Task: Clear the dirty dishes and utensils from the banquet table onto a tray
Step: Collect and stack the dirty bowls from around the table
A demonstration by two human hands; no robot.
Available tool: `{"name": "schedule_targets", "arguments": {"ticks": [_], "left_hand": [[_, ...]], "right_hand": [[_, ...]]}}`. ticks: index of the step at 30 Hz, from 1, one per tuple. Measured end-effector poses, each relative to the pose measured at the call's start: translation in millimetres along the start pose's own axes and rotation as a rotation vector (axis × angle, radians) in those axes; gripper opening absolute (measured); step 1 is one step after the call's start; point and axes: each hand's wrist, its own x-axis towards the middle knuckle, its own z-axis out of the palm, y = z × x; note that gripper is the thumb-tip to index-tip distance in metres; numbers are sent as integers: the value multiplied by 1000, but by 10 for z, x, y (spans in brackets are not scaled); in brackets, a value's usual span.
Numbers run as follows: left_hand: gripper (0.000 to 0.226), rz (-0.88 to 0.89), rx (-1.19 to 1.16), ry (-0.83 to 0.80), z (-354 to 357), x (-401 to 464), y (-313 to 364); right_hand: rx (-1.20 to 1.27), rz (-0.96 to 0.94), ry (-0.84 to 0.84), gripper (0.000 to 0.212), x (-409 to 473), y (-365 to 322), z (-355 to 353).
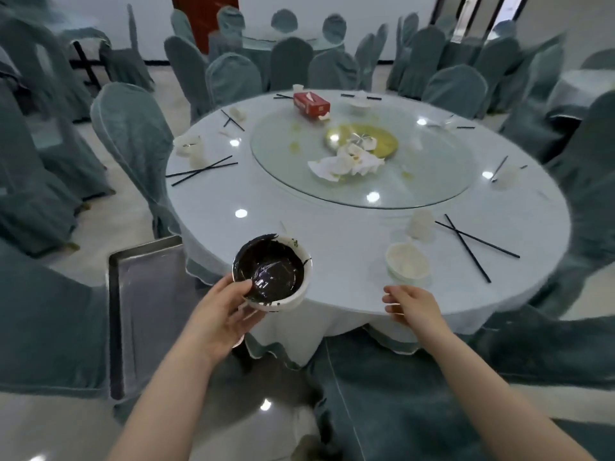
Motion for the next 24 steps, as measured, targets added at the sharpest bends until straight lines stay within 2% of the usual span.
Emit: {"name": "schedule_targets", "arguments": {"ticks": [6,10,12,15,17,20,22,24], "left_hand": [[17,-58,92,-24,504,906,216],[15,-46,154,-35,693,1398,394],[15,-49,137,-13,742,1596,439],[17,-84,92,20,780,1789,440],[21,-104,89,32,792,1877,441],[22,-128,107,61,798,1996,457],[21,-144,92,79,813,2067,463],[15,-161,74,97,837,2115,462]], "right_hand": [[-203,-28,185,28,1069,46,-394],[-577,-1,182,39,1688,-21,-398],[-730,47,127,33,1889,-63,-329],[-859,34,78,8,1991,-93,-209],[-845,-29,113,10,2036,-136,-154],[-639,-74,189,19,2074,-297,-95],[-474,-112,179,26,2108,-378,-44],[-279,-76,110,24,2123,-433,35]]}}
